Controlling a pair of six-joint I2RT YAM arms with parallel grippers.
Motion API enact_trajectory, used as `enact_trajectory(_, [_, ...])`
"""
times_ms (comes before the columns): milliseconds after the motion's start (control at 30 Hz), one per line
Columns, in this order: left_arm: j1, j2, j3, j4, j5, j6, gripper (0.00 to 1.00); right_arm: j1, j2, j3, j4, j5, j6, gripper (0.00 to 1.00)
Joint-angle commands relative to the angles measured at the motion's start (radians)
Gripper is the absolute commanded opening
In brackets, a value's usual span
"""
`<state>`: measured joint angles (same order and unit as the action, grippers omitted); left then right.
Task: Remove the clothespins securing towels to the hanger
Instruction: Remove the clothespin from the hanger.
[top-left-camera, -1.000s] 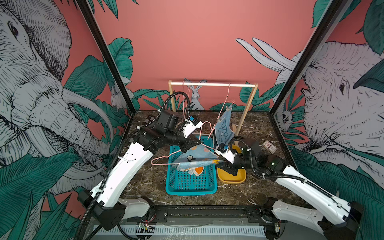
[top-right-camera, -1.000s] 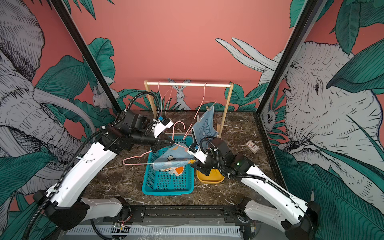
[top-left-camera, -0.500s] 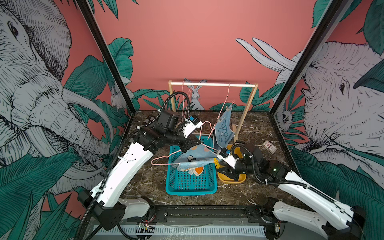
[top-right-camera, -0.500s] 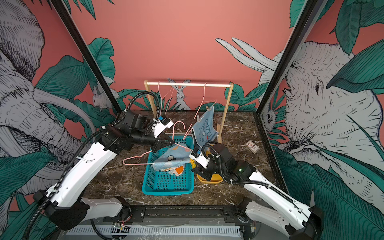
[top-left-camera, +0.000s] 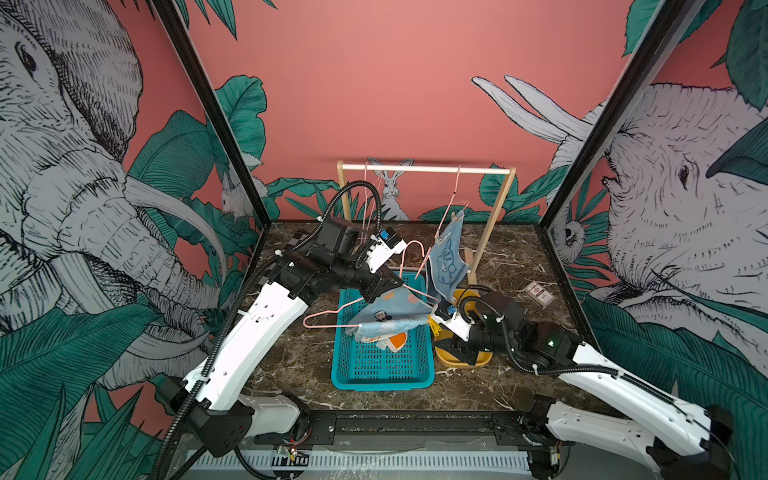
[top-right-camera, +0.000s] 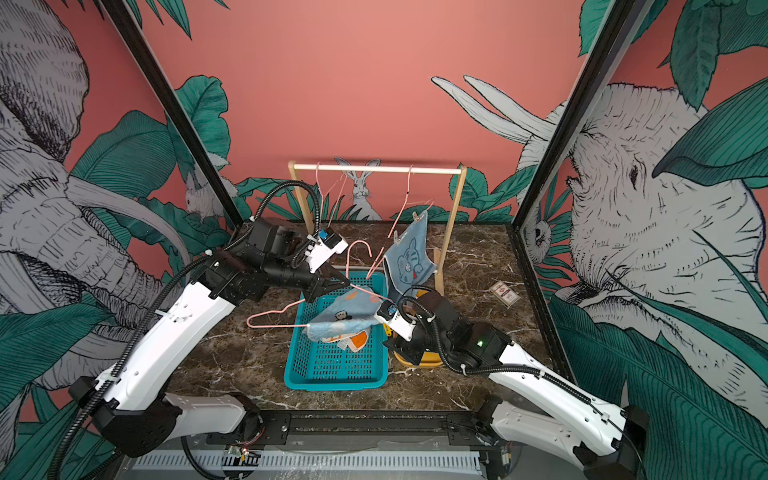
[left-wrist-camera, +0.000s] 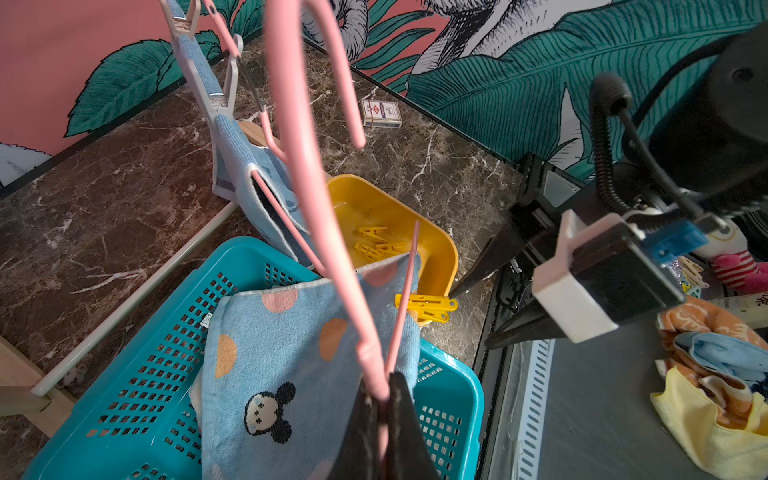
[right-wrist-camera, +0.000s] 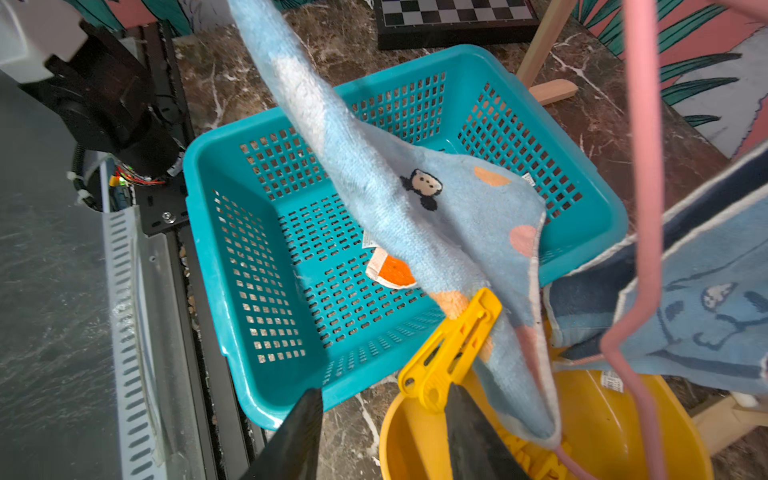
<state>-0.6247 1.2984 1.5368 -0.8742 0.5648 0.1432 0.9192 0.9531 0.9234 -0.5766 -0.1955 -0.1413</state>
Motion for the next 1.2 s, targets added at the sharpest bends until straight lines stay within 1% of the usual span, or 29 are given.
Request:
enact_trajectory(0, [0.006, -0.005, 0.032, -0.004, 0.029, 0.012, 0.0, 0.034, 0.024, 0.036, -0.026, 0.142, -0.039, 0.5])
enact_trajectory(233, [0.006, -0.008, 0.034, -0.011, 0.029, 0.013, 0.0, 0.087, 0.083, 0.067, -0.007, 0.336, -0.073, 0.51])
enact_trajectory(633, [0.006, -0.019, 0.026, -0.016, 0.024, 0.015, 0.0, 0.119, 0.101, 0.075, 0.013, 0.405, -0.089, 0.48])
enact_trajectory(933, [0.006, -0.017, 0.023, -0.011, 0.027, 0.012, 0.0, 0.171, 0.127, 0.081, 0.02, 0.466, -0.111, 0.46])
enact_trajectory(1033, [0.006, -0.016, 0.026, -0.014, 0.027, 0.012, 0.0, 0.18, 0.147, 0.097, 0.007, 0.478, -0.12, 0.44])
enact_trajectory(1167, [0.006, -0.016, 0.028, -0.016, 0.027, 0.014, 0.0, 0.188, 0.165, 0.115, -0.004, 0.496, -0.128, 0.36])
